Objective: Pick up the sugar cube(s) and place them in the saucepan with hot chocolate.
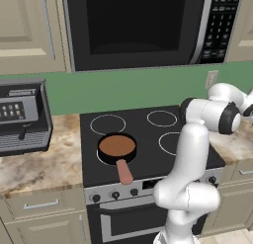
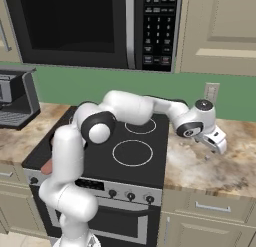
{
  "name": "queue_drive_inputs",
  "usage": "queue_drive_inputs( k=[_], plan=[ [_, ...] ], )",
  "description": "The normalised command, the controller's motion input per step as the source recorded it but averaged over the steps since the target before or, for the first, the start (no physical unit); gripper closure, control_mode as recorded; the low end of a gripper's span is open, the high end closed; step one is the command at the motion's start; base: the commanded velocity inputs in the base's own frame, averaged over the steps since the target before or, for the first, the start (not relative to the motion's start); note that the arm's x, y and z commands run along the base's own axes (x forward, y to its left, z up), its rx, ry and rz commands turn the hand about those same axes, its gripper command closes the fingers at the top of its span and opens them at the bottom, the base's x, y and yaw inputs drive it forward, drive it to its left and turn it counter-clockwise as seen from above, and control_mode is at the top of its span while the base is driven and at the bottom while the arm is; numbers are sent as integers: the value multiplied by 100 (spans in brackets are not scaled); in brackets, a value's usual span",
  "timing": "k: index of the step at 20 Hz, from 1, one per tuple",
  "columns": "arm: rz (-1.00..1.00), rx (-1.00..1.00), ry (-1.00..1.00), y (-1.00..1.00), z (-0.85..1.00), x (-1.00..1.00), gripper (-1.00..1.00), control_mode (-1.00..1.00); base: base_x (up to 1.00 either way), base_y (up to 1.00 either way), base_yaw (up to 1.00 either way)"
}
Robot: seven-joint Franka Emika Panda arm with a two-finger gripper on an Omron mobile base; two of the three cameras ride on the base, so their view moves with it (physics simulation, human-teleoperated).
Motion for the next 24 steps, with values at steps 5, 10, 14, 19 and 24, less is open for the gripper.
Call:
queue_drive_inputs(
  k=[5, 10, 14, 19, 24],
  plan=[
    [0, -7, 0, -17, -18, 17, -100, -100, 0, 0, 0],
    [0, 0, 2, 0, -3, 1, -100, -100, 0, 0, 0],
    [0, 3, 1, 1, -16, 0, -100, -100, 0, 0, 0],
    [0, 8, 6, 9, -29, 0, -100, -100, 0, 0, 0],
    [0, 3, 6, 4, -20, 2, -100, -100, 0, 0, 0]
  ],
)
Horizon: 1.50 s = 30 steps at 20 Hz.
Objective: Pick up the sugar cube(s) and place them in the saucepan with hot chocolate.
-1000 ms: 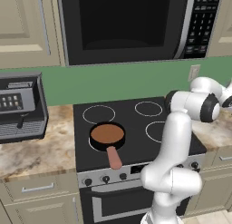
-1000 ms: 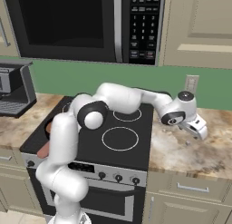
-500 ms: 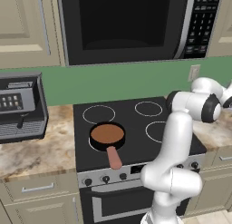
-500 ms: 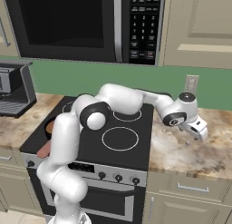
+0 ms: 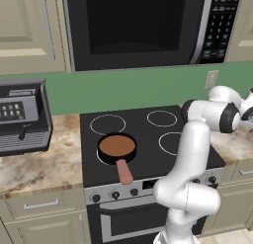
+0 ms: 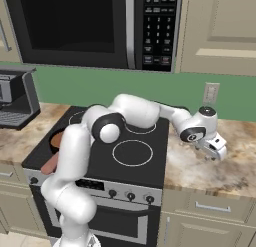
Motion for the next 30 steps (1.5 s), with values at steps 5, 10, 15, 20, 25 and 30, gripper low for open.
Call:
queue_drive_inputs(
  k=[5, 10, 15, 20, 25, 30],
  plan=[
    [0, 0, 0, -1, 0, 16, -100, -100, 0, 0, 0],
    [0, 0, 0, -7, -4, 21, -100, -100, 0, 0, 0],
    [0, 0, 1, -19, -10, 13, -100, -100, 0, 0, 0],
    [0, 0, 0, -19, -25, 14, -100, -100, 0, 0, 0],
    [0, 3, 4, -1, -17, 0, -100, -100, 0, 0, 0],
    [0, 6, 4, 0, -17, 0, -100, -100, 0, 0, 0]
  ],
)
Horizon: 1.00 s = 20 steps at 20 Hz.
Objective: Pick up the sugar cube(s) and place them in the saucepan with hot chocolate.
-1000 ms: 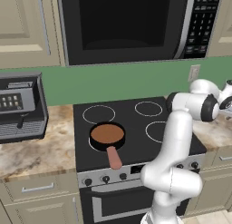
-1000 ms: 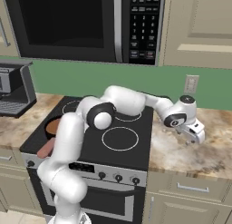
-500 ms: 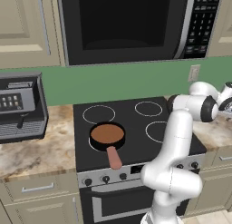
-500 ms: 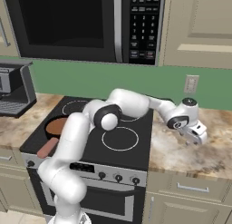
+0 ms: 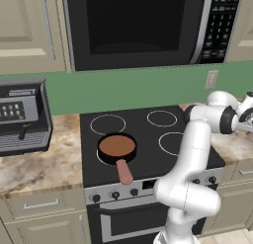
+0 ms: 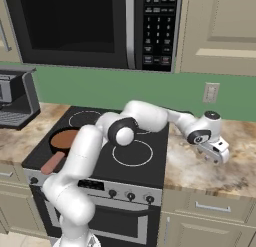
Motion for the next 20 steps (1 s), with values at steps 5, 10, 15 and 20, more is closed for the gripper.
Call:
queue_drive_inputs(
  k=[5, 10, 15, 20],
  plan=[
    [0, 4, 5, 0, -12, 0, -100, -100, 0, 0, 0],
    [0, 3, 3, 0, -9, 0, -100, -100, 0, 0, 0],
    [0, 0, 1, 0, 0, 0, -100, -100, 0, 0, 0],
    [0, 0, 0, 0, 0, 6, -100, -100, 0, 0, 0]
  ],
)
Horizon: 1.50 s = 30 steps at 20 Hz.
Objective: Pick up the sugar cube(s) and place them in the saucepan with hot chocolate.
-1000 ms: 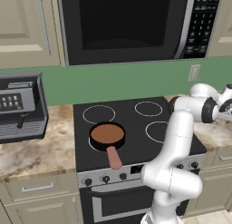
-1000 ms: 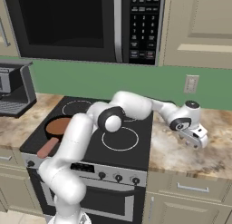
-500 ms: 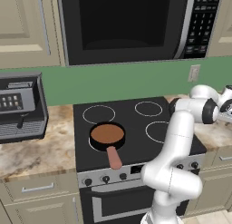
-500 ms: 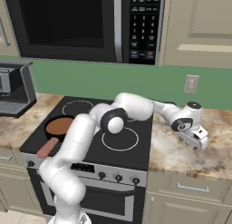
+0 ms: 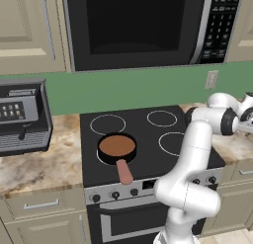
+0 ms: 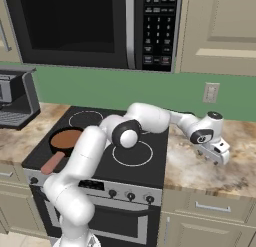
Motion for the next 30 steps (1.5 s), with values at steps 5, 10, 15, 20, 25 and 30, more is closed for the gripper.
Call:
queue_drive_inputs(
  k=[5, 10, 15, 20, 25, 30],
  plan=[
    [0, 0, 0, 0, -10, 10, -100, -100, 0, 0, 0],
    [0, 0, 0, 0, -18, 16, -100, -100, 0, 0, 0],
    [0, 0, 0, 0, -12, 13, -100, -100, 0, 0, 0],
    [0, 0, 0, 0, 0, 0, -100, -100, 0, 0, 0],
    [0, 0, 0, 0, -1, 0, 100, -100, 0, 0, 0],
    [0, 0, 0, 0, 0, 0, 100, -100, 0, 0, 0]
  ],
)
